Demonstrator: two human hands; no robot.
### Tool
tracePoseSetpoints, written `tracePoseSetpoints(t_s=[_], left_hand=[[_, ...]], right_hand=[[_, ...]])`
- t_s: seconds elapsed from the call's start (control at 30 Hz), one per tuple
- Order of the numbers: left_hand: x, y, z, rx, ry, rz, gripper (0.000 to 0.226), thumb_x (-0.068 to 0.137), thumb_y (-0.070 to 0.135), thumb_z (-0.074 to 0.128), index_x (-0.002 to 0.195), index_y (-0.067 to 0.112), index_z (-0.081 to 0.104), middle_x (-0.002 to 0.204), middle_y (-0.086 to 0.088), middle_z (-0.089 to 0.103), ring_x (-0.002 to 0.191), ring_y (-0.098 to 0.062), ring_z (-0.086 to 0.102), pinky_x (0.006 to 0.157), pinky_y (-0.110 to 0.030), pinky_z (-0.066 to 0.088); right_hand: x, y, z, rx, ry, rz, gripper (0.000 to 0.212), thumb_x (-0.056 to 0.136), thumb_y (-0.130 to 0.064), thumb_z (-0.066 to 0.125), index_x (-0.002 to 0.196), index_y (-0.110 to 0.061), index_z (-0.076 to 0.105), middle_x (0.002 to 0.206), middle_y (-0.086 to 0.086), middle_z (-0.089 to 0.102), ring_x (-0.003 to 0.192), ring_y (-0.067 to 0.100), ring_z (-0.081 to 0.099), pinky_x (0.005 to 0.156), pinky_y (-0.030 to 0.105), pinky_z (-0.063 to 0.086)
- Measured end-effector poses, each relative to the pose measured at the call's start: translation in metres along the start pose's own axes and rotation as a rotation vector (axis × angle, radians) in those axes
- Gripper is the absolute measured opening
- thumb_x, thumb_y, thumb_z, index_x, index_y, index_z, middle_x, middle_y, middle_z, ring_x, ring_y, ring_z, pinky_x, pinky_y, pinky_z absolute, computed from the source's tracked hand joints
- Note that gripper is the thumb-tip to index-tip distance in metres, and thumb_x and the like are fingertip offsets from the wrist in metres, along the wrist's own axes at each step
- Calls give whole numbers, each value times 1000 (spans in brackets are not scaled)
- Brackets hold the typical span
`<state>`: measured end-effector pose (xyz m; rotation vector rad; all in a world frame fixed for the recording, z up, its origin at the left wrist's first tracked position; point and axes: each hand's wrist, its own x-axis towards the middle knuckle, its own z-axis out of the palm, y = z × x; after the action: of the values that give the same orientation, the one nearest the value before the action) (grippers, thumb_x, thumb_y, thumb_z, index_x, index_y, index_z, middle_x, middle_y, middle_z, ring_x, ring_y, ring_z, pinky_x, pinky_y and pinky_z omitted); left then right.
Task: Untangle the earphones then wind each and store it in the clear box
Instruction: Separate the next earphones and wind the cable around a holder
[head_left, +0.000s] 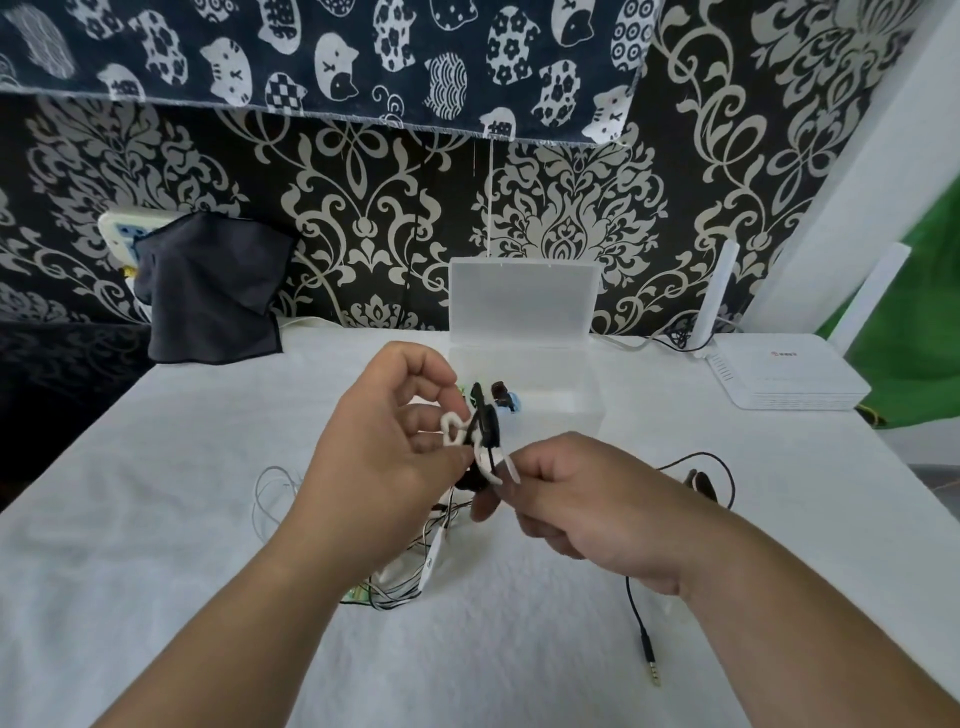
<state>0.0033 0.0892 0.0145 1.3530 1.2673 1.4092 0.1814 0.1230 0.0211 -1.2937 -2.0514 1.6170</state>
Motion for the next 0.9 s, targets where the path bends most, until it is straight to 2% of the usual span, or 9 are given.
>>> tracePoseSetpoints(t_s=[0.1,0.23,0.3,0.4,0.47,0.57,0.67,0.8,0.9], left_hand=[[0,-1,-1,92,29,13,53,71,-24,66,96,21,55,81,6,64,66,-15,57,61,-26,50],[0,-3,-3,196,71,41,53,73,-19,65,95,27,54,84,6,64,74,-30,58,64,-31,51],[-1,-4,-4,299,81,58,55,72,-16,65,95,33,53,84,8,64,73,-26,59,64,-32,52],[-3,-4,0,472,17,111,55,73,-9,68,95,37,50,84,13,64,71,-17,61,65,-34,53],[-6,-3,4,499,-48,134,53,75,-6,70,97,38,49,84,12,63,72,-15,61,65,-32,52],[-7,1,7,398,-167,85,52,76,-8,69,97,36,52,84,9,64,72,-13,60,70,-35,54],[-7,5,7,150,-290,0,48,70,-8,66,98,29,55,85,4,64,71,-16,57,65,-28,51],[-6,6,8,-55,-358,-49,46,66,-11,63,97,22,55,85,-3,61,69,-15,54,60,-21,46],[-6,6,7,-150,-357,-56,44,66,-15,62,95,19,55,87,-5,60,68,-15,54,58,-21,46]], right_hand=[[-4,-1,-5,-86,-14,-17,30,102,-34,53,88,-19,75,57,-8,41,52,12,32,57,29,28],[-12,-4,-13,-29,-94,-24,31,101,-27,56,85,-9,75,50,-9,35,50,13,28,55,27,26],[-15,-7,-16,14,-127,-75,28,100,-26,59,86,-7,75,52,-6,33,51,14,26,52,24,26],[-16,-12,-18,87,-51,-184,25,94,-31,63,87,-11,76,57,-2,33,51,14,26,52,23,27],[-17,-15,-20,-16,70,-225,25,94,-32,63,85,-13,76,55,-3,35,50,12,29,51,22,26],[-17,-17,-27,-253,305,-290,20,93,-23,65,76,-16,75,46,-10,44,45,5,38,47,15,32],[-15,-15,-32,-269,492,-337,14,89,-20,71,74,-20,73,59,-12,62,54,0,51,55,12,40],[-10,-10,-32,-191,540,-324,10,87,-21,74,77,-21,75,67,-3,69,55,0,53,55,14,41],[-9,-7,-30,-160,514,-270,16,91,-25,69,77,-22,73,55,-5,56,48,3,43,48,14,35]])
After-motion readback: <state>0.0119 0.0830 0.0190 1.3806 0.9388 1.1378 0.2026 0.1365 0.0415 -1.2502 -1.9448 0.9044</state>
